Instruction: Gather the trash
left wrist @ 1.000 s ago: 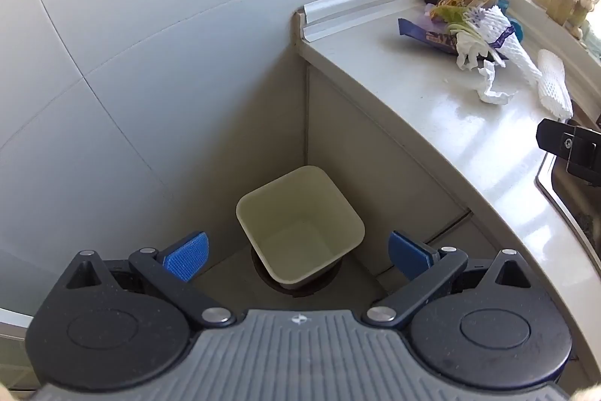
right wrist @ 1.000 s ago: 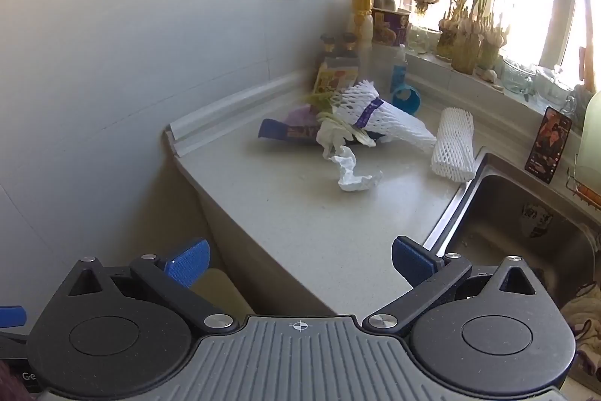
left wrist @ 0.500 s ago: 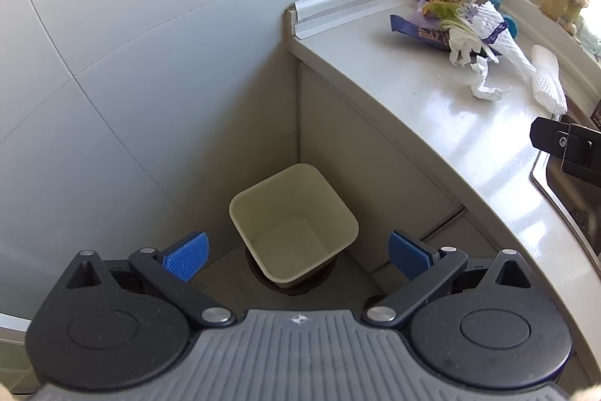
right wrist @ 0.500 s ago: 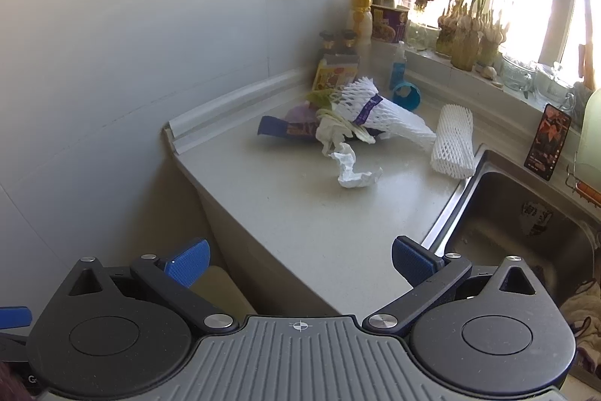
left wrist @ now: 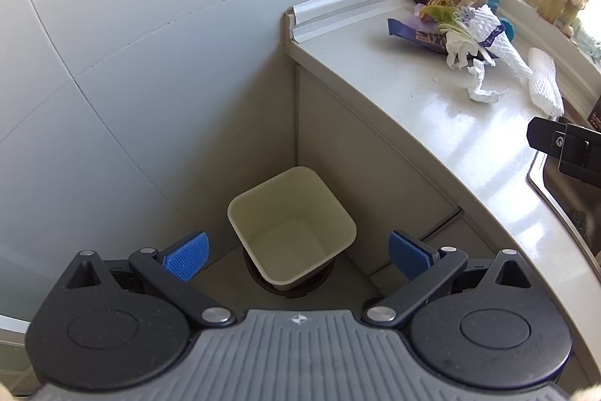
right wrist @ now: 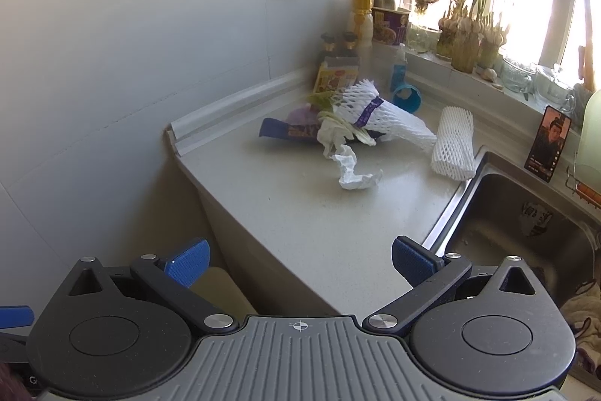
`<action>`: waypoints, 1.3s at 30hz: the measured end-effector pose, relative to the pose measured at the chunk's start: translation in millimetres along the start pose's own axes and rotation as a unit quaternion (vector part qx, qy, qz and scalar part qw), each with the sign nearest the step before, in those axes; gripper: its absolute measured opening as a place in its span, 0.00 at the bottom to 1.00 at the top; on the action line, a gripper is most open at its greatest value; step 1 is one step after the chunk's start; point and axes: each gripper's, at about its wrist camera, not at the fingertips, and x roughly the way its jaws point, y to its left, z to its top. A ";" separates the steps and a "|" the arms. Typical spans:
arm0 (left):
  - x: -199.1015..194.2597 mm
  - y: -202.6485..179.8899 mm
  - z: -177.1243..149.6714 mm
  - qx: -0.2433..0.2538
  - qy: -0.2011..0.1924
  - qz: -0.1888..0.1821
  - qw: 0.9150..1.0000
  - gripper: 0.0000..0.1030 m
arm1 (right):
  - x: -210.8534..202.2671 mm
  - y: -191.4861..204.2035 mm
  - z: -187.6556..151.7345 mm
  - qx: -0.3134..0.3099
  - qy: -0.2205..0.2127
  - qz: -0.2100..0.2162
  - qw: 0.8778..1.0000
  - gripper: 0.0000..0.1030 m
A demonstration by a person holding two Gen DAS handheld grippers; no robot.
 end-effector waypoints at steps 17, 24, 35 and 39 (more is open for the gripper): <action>1.8 5.4 0.4 -0.007 0.001 -0.002 1.000 0.99 | 1.8 7.5 0.8 -0.008 0.007 0.004 1.000 1.00; 4.8 6.1 2.4 -0.006 0.003 -0.001 1.000 0.99 | 5.1 5.6 2.9 -0.005 0.010 0.006 1.000 1.00; 13.5 4.0 9.6 -0.012 0.014 -0.001 1.000 0.99 | 15.6 3.9 8.8 -0.010 0.019 0.009 1.000 1.00; 17.9 1.1 13.6 -0.011 0.020 0.001 1.000 0.99 | 22.2 1.7 11.9 -0.011 0.024 0.011 1.000 1.00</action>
